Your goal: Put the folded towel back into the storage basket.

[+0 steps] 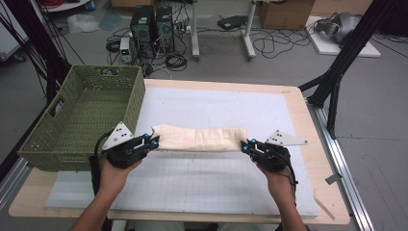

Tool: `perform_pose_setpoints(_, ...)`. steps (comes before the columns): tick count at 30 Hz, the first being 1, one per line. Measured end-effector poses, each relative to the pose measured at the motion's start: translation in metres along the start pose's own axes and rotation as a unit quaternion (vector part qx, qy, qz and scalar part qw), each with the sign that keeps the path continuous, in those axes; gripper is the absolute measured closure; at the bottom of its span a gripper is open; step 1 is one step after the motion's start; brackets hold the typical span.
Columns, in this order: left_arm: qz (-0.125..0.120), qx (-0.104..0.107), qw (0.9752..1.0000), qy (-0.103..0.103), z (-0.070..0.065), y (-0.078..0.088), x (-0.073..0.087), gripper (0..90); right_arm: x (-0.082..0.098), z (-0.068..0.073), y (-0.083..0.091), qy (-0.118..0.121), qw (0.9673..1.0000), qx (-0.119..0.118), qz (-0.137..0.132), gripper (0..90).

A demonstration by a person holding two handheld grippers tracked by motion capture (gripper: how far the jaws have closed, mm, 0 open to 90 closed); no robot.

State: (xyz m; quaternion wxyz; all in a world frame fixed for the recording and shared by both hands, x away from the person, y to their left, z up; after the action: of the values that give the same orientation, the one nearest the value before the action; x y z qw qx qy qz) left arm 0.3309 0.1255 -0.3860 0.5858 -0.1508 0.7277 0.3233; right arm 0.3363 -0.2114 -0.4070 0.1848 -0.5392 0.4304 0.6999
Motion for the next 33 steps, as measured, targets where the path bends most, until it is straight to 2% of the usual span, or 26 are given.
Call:
perform_pose_setpoints(12,-0.024,-0.02,0.9995,0.003,0.019,0.028,-0.016,81.6,-0.043,0.01,-0.024,0.035,0.9991,-0.014,-0.017,80.8)
perform_pose_setpoints(16,-0.036,-0.028,0.9989,0.011,0.027,0.04,-0.02,81.6,-0.055,0.014,-0.034,0.043,0.9986,-0.022,-0.022,80.8)
perform_pose_setpoints(26,-0.047,-0.058,0.9971,0.015,0.044,0.072,-0.025,81.6,-0.087,0.033,-0.065,0.065,0.9965,-0.044,-0.026,80.9)
perform_pose_setpoints(33,-0.058,-0.079,0.995,0.018,0.058,0.097,-0.026,81.6,-0.111,0.05,-0.088,0.081,0.9946,-0.058,-0.028,80.8)
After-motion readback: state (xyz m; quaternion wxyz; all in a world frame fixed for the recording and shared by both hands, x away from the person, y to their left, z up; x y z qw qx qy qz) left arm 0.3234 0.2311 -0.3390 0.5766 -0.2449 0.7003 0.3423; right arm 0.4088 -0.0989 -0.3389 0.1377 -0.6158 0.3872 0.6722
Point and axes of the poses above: each handheld gripper's, and its own axes: y roughly backward along the jaws, x roughly out of its underside, z roughly to its left, the point moved 7 cm from there along -y, roughly forward along the jaws, and after that the axes turned 7 degrees about x, right-handed, at the moved point
